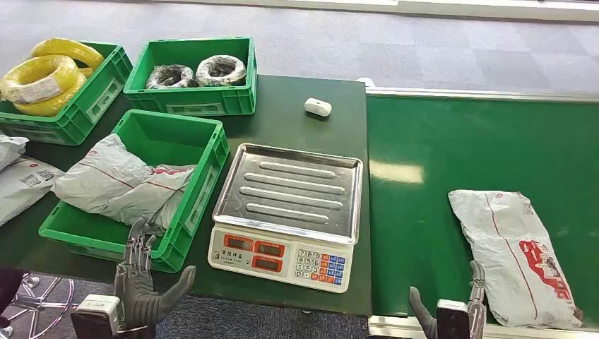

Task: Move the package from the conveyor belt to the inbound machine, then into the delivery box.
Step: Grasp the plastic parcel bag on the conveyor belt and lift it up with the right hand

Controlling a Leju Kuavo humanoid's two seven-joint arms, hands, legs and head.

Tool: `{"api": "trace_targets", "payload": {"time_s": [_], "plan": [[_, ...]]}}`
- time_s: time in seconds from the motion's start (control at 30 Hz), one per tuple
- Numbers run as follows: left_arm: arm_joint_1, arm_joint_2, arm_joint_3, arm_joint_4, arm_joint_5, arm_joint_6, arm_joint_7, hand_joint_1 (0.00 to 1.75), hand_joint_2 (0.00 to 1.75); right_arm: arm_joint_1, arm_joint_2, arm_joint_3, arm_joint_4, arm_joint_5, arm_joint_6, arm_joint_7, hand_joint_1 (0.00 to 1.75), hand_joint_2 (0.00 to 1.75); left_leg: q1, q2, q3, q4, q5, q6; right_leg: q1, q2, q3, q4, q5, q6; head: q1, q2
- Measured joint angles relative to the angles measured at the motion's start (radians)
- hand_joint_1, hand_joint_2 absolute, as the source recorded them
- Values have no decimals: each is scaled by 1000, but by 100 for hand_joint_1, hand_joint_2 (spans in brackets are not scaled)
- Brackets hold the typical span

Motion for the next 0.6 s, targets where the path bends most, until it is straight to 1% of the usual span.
{"api": "trace_targets", "payload": {"time_s": [0.07,0.17,0.27,0.33,0.4,0.5,0.57,0.6], "plan": [[-11,2,-4,-1,-8,-4,2,0,175,-11,-7,-6,0,35,25,42,0,175,0,0,0,0,0,0,0,0,0,0,0,0,0,0],[-36,9,-23,0,-19,-10,4,0,175,-49,-27,-34,-5,149,80,155,0,175,0,0,1,0,0,0,0,0,1,0,0,0,0,0],[-44,15,-45,5,-17,-3,1,0,175,-81,-41,-70,-10,229,105,216,0,175,0,0,1,0,0,0,0,0,1,0,1,0,0,0],[-45,22,-66,15,-4,22,-7,0,175,-104,-58,-97,-6,267,126,269,0,175,0,0,1,0,0,0,0,0,0,0,1,0,0,0],[-46,32,-95,37,26,61,-18,0,175,-140,-95,-135,20,266,149,303,0,175,0,0,0,0,0,0,0,0,0,0,1,0,0,0],[-47,48,-140,72,77,113,-34,0,175,-207,-177,-196,105,249,159,319,0,175,-1,0,0,1,0,0,-1,0,0,0,1,0,0,0],[-49,59,-167,87,102,139,-38,0,175,-249,-234,-224,174,271,151,350,0,87,-2,0,0,1,0,0,-2,0,0,0,1,1,0,0],[-50,64,-179,92,110,149,-39,0,175,-266,-259,-233,207,284,147,368,0,87,-2,0,0,1,0,1,-2,0,0,0,1,1,0,0]]}}
